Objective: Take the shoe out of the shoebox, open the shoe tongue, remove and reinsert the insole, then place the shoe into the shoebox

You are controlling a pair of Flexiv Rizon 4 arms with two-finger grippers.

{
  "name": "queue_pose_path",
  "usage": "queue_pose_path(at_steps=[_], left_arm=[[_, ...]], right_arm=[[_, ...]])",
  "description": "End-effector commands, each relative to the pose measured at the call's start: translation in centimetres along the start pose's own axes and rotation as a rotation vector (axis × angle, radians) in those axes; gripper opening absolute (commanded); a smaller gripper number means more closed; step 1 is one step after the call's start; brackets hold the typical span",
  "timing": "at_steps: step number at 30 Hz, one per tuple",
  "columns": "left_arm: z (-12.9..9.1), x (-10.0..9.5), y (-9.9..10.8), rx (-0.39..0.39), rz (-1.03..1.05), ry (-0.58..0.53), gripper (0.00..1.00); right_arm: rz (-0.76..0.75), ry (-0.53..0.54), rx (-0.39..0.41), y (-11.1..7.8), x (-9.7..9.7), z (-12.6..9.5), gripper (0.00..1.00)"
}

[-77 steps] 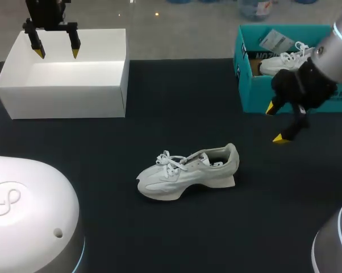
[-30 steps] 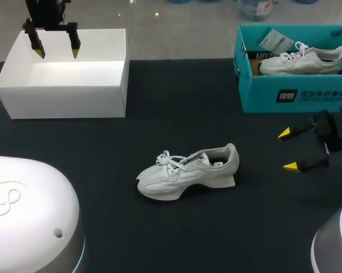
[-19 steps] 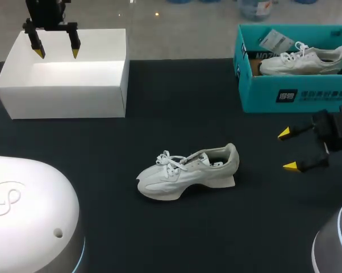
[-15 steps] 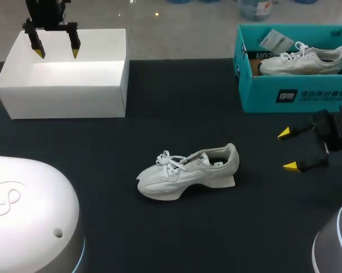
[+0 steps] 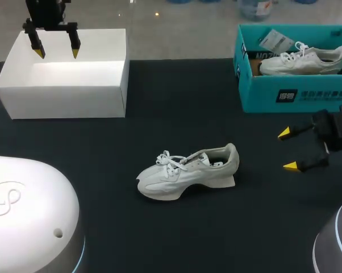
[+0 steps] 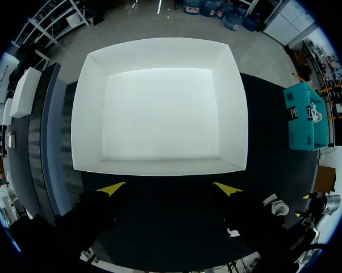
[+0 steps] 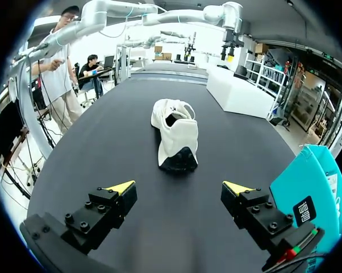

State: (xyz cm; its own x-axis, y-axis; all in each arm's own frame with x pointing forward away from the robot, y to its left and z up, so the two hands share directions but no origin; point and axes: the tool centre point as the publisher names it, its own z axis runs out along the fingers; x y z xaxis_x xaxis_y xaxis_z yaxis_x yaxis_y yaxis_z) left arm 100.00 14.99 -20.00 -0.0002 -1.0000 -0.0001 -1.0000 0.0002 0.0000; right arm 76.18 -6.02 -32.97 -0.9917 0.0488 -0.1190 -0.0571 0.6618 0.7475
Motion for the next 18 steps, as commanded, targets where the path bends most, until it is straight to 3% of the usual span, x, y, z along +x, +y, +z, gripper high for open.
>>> queue_pose_path(at_steps=[1,13,18], left_arm=[[0.00,0.00,0.00,0.000,0.000,0.000,1.00],[0.00,0.00,0.00,0.000,0.000,0.000,1.00],[0.00,0.00,0.00,0.000,0.000,0.000,1.00]], right_arm=[[0.000,-0.001,0.004,0.08,0.04,0.07,1.00],[0.000,-0.001,0.004,0.08,0.04,0.07,1.00],[-0.012,0.018,0.003,-0.02,-0.14,1.06,1.00]])
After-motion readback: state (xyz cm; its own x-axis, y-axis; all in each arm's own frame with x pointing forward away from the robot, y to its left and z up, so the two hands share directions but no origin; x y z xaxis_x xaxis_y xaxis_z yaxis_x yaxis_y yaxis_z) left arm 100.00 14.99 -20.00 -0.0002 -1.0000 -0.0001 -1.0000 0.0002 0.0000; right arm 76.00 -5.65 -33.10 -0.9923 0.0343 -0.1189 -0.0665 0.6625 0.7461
